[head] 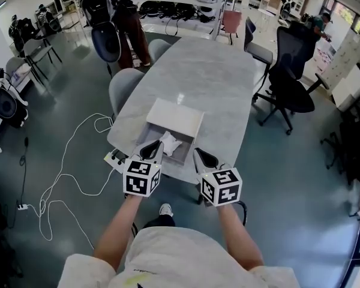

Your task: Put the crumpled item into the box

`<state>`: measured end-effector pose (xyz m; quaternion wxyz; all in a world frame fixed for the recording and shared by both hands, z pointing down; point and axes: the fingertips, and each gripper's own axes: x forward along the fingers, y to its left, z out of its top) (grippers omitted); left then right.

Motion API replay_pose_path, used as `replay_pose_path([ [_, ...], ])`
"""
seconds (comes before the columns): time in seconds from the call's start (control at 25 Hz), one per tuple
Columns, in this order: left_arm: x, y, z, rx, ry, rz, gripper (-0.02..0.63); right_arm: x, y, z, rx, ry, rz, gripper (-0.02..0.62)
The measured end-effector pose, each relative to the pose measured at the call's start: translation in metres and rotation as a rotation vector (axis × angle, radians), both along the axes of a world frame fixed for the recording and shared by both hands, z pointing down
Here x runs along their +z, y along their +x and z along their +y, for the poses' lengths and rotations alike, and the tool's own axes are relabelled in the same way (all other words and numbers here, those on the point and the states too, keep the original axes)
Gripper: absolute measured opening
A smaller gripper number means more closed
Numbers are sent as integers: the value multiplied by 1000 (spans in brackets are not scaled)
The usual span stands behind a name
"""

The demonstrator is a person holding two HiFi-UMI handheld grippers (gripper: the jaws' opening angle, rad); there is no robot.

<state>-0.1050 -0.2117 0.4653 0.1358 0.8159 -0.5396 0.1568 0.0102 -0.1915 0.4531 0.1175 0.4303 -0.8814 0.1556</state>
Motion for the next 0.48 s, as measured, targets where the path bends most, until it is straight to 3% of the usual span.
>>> replay_pose_path([
  [0.48,-11,-7,35,-51,38,30,18,-9,-2,25,-23,38,1,5],
])
